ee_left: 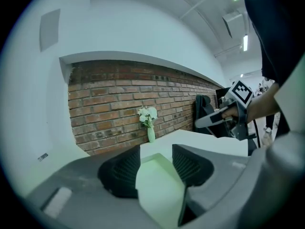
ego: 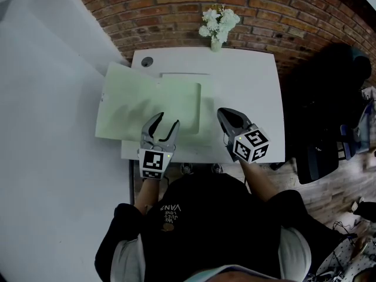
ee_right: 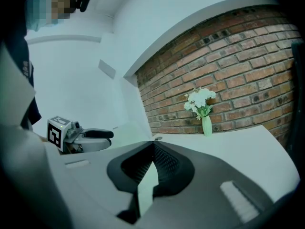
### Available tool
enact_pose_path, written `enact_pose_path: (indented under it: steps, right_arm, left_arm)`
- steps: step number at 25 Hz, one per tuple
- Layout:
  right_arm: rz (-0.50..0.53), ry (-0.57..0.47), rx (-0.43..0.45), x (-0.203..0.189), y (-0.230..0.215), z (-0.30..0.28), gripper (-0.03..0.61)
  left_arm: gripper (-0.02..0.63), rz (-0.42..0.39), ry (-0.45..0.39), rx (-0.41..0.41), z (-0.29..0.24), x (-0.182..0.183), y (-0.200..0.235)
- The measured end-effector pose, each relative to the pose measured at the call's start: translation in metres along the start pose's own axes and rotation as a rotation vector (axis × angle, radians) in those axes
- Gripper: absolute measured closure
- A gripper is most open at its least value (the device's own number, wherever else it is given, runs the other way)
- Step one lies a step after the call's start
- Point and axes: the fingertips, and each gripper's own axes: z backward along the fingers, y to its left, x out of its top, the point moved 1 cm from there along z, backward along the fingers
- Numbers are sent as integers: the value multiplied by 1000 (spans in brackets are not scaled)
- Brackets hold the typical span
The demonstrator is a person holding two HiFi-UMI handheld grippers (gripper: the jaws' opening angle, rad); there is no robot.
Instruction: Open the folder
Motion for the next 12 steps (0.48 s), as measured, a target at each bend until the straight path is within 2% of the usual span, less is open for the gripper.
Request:
enact_pose_path:
  steps: [7, 10, 12]
  right_arm:
    - [-5, -11, 32, 3, 11, -1, 578]
    - [3, -14, 50, 5, 18, -2, 578]
    - [4, -15, 62, 6, 22, -2, 578]
  left_arm:
    - [462, 10, -20, -76, -4, 3, -24]
    - [515, 10, -34, -99, -6, 6, -31]
    - [518, 11, -42, -112, -7, 9, -36]
